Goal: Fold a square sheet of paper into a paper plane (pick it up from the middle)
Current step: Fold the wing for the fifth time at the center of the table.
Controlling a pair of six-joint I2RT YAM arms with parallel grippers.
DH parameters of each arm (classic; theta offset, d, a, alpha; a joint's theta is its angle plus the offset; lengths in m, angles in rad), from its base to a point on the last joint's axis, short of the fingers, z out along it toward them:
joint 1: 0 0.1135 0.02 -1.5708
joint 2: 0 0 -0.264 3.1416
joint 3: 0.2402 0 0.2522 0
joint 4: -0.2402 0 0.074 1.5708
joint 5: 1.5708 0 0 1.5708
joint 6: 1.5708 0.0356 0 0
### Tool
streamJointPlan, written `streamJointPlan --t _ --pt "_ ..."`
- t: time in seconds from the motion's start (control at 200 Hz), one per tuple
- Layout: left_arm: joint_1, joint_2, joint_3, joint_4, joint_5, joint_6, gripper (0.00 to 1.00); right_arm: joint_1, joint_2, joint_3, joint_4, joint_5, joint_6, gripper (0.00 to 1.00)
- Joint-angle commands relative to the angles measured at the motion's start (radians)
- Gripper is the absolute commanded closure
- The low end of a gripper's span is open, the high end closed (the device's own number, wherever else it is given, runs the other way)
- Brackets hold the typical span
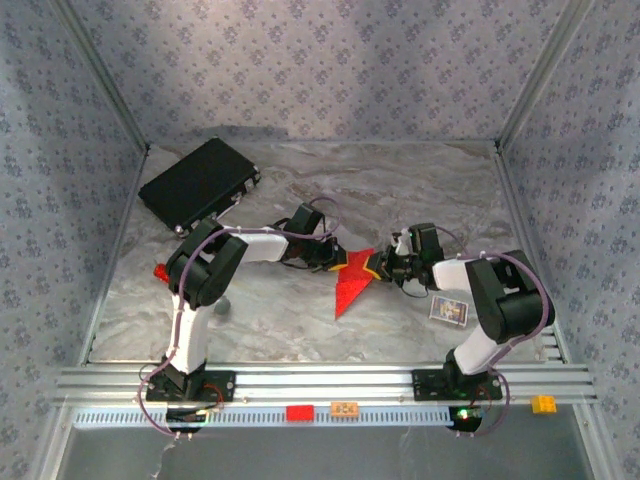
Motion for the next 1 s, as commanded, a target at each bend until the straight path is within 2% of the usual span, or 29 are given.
streamJointPlan --t 0.0,0.09,0.185,0.385,0.665,0.994 --pt "-0.010 -0.008 -0.007 -0.053 -0.054 0.028 0.81 -0.006 0.008 0.016 -0.004 -0.003 0.000 0.93" --pt "-0.010 -0.064 -0.028 -0.035 -0.092 0.036 0.70 -0.006 -0.007 0.005 -0.003 0.036 0.046 0.97" --pt "-0.015 -0.122 -0.050 -0.040 -0.136 0.071 0.65 0.003 -0.026 -0.008 0.014 0.083 0.113 0.98" --pt "-0.049 -0.227 -0.124 -0.052 -0.218 0.162 0.65 0.018 -0.083 -0.044 0.052 0.176 0.266 0.97" --pt "-0.192 -0.300 -0.137 -0.131 -0.355 0.346 0.58 0.054 -0.105 -0.014 0.005 0.208 0.302 0.97" --pt "-0.369 -0.256 -0.067 -0.273 -0.663 0.440 0.48 0.062 -0.104 0.002 -0.006 0.212 0.308 0.97"
